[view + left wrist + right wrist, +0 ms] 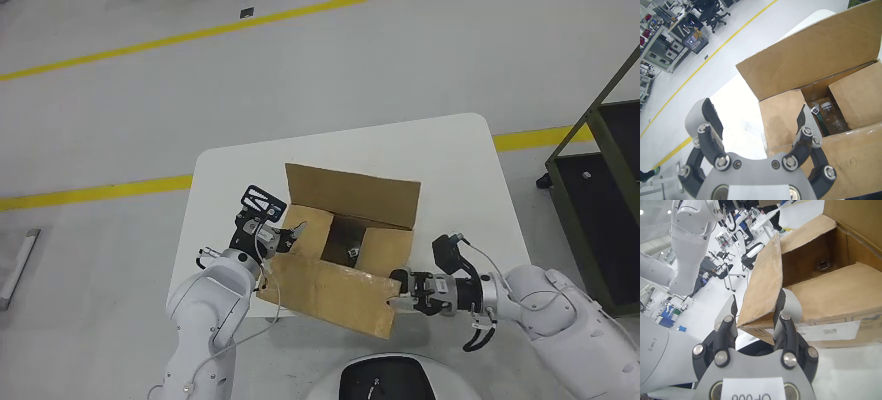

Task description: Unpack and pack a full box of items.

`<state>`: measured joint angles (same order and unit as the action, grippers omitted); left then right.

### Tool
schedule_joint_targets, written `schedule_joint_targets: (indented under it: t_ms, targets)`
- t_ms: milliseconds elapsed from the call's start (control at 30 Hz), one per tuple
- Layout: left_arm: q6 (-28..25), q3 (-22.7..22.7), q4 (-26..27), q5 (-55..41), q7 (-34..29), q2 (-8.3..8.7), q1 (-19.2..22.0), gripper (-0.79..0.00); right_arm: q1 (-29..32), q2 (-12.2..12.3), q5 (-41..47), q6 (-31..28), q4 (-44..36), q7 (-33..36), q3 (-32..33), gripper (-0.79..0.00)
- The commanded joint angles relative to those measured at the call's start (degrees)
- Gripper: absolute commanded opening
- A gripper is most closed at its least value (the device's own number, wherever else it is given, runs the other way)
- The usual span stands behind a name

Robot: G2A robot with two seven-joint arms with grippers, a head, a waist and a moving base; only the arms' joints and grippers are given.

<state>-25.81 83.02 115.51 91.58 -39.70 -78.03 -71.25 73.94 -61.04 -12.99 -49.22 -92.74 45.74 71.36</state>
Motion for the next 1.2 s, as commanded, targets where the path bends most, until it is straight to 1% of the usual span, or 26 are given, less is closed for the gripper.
schedule_joint_targets:
  t_ms: [0,67,100,500,600,667,767,833,900,1067,1167]
  targets:
    - [0.0,0.0,0.0,0.0,0.0,0.0,0.0,0.0,-0.13,0.17,0.57,0.38,-0.03,0.96,-0.26,-0.548]
    - [0.0,0.0,0.0,0.0,0.0,0.0,0.0,0.0,-0.16,0.35,0.86,1.03,0.34,1.43,-0.31,-0.773]
    - [0.0,0.0,0.0,0.0,0.0,0.0,0.0,0.0,-0.18,0.42,0.94,1.55,0.44,1.39,-0.25,-0.785]
    - [0.0,0.0,0.0,0.0,0.0,0.0,0.0,0.0,-1.24,1.07,4.82,3.21,0.6,2.25,-0.97,-0.785]
    - [0.0,0.0,0.0,0.0,0.0,0.0,0.0,0.0,-2.01,1.18,4.31,2.85,0.64,0.94,-0.42,-0.785]
    - [0.0,0.0,0.0,0.0,0.0,0.0,0.0,0.0,-2.61,1.24,3.29,2.07,0.49,-1.18,0.55,-0.785]
    - [0.0,0.0,0.0,0.0,0.0,0.0,0.0,0.0,-3.56,1.31,-1.07,1.2,0.0,-5.31,2.6,-0.785]
    - [0.0,0.0,0.0,0.0,0.0,0.0,0.0,0.0,-4.38,1.34,-6.43,0.96,-0.79,-8.61,4.27,-0.785]
    - [0.0,0.0,0.0,0.0,0.0,0.0,0.0,0.0,-4.75,1.23,-11.58,0.18,-2.23,-13.43,5.69,-0.785]
    - [0.0,0.0,0.0,0.0,0.0,0.0,0.0,0.0,-3.5,0.99,-24.94,-1.67,-6.34,-23.75,7.85,-0.785]
    - [1.08,-0.27,0.02,0.21,1.35,0.08,-0.19,0.0,-1.73,0.88,-32.23,-2.85,-8.32,-29.15,8.41,-0.785]
